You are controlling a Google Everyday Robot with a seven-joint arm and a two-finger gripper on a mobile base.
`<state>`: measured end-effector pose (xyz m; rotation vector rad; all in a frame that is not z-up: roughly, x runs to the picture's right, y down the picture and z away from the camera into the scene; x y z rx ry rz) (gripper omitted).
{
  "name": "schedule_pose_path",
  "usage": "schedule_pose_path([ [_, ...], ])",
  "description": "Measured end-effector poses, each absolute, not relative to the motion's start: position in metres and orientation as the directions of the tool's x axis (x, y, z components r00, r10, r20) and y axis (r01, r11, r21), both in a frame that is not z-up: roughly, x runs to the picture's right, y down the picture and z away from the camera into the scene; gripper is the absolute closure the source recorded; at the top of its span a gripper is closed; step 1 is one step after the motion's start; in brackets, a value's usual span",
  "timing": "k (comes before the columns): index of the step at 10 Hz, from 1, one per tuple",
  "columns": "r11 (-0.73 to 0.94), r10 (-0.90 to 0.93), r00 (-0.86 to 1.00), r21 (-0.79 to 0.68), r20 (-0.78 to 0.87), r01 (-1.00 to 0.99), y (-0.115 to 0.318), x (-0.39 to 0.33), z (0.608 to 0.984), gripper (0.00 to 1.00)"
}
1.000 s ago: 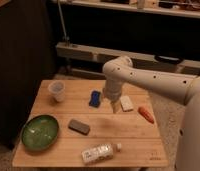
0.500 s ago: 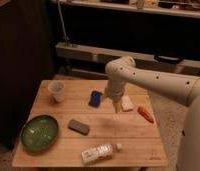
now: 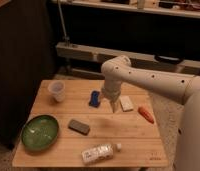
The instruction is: Move the arm in a circular motion
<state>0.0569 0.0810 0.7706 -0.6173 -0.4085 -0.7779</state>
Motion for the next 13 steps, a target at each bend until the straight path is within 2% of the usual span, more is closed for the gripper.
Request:
schedule_pose_path([
  [5, 0.538, -0.538, 0.621, -0.335, 0.57, 0.774, 0.069, 0.034, 0.779, 0.35],
  [13, 0.53, -0.556, 0.592, -0.3, 0.583, 0.793, 0.058, 0.035, 0.79, 0.35],
])
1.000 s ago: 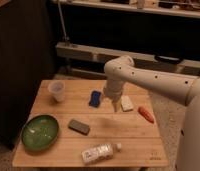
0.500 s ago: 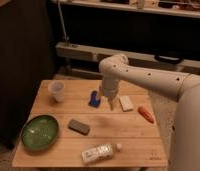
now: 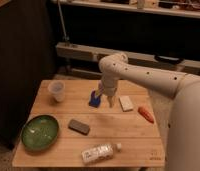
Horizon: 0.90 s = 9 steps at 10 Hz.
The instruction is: Move the arm in a circular motion
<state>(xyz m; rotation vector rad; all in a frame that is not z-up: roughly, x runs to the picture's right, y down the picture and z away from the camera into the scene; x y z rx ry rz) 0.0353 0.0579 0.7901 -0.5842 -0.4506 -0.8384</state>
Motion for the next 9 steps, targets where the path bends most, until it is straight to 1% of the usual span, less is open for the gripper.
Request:
schedule_pose_path([
  [6, 0.542, -0.555, 0.581, -0.271, 0.595, 0.795, 0.058, 0.071, 0.793, 0.35],
  [9, 0.554, -0.545, 0.583, -0.264, 0.602, 0.79, 0.077, 0.102, 0.777, 0.35],
])
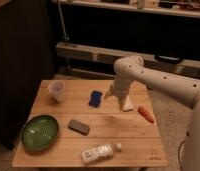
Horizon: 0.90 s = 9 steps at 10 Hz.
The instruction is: Move the arm in a circular motion
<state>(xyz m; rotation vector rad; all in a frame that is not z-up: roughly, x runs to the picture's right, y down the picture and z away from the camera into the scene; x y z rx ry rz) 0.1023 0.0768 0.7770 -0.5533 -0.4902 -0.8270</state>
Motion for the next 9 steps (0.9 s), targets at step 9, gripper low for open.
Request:
schedule_pose_path([
  [9, 0.406, -0.637, 0.434, -0.202, 0.637, 0.891, 0.112, 0.037, 0.731, 0.35],
])
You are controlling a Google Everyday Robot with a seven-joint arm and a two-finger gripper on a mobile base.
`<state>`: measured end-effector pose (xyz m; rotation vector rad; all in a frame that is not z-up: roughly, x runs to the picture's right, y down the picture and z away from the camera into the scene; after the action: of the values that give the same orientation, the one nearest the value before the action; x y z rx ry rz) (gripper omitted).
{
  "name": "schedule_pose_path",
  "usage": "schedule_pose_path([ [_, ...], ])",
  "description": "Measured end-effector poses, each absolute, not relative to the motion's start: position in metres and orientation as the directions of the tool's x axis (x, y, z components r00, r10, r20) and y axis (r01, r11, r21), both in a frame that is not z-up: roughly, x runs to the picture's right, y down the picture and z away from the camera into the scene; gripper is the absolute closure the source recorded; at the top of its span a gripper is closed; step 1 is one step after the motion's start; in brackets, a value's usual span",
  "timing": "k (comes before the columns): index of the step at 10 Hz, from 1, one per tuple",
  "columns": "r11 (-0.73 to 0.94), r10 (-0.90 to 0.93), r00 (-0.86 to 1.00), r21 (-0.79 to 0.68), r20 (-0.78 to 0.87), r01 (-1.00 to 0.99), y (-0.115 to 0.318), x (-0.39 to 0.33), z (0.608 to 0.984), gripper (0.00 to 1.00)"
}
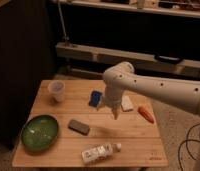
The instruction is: Move the arm in a circular motion
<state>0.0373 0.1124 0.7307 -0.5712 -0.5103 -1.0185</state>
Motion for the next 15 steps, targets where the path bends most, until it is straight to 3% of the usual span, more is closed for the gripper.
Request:
schedule_pose_path([
  [5, 0.318, -0.687, 0.336, -0.149, 0.644, 0.936, 0.099, -0.004, 0.745, 0.35],
  [11, 0.293, -0.713, 0.282, -0.093, 0.643, 0.952, 0.057, 0.018, 0.777, 0.35],
  [15, 0.246, -0.726, 0.22, -0.053, 0.651, 0.968, 0.054, 0.022, 0.783, 0.35],
])
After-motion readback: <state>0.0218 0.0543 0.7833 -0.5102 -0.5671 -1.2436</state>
